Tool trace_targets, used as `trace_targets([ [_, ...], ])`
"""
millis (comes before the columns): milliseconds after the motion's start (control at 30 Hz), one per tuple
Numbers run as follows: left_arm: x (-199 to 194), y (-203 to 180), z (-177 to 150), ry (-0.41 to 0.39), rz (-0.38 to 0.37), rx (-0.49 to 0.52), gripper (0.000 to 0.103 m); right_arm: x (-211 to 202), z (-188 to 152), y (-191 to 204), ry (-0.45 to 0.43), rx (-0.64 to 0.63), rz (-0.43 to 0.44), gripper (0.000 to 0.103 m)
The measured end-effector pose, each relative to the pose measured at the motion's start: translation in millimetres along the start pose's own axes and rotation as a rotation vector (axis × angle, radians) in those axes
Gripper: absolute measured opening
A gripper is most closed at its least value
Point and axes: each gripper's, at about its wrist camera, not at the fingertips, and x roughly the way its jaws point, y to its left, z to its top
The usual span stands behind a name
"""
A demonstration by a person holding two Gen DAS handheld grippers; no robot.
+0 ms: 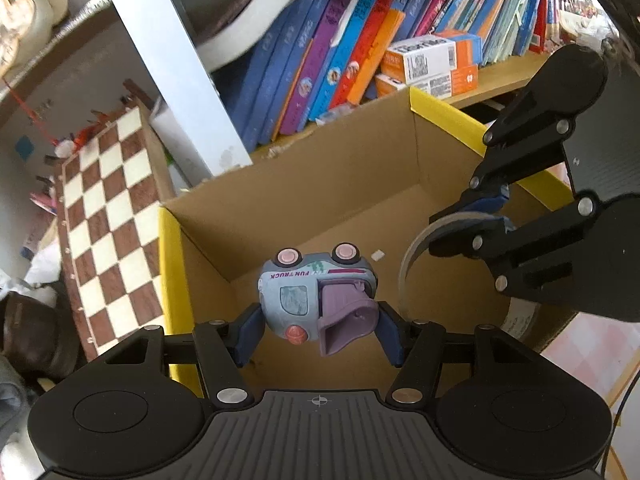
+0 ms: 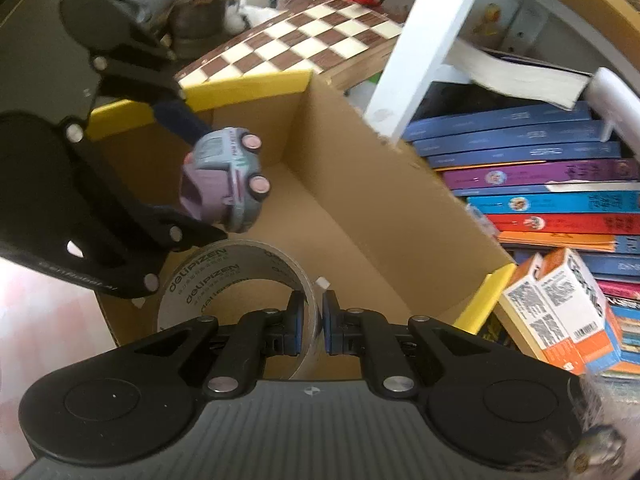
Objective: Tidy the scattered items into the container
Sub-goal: 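Lower the toy truck and tape roll into the yellow box together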
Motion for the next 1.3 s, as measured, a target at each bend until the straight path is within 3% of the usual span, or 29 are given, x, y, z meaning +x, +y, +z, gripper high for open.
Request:
trace_targets([
  [400,30.9,2.2,6.5,0.112,-0.051,0.041,0.059,23.4,7.1,-2.5,0.071,-0.019,0.068,0.010],
  [967,40.0,3.2,8.5,0.204,-0.111,0.077,0.059,34.6,9.7,-1.1,0.172,-0.030,0.124,0.010],
  [1300,38.7,3.9,7.0,0.215,-0.118,0.081,0.059,32.7,8.5,3.2,0.188,-0.031,0.122,0.011],
])
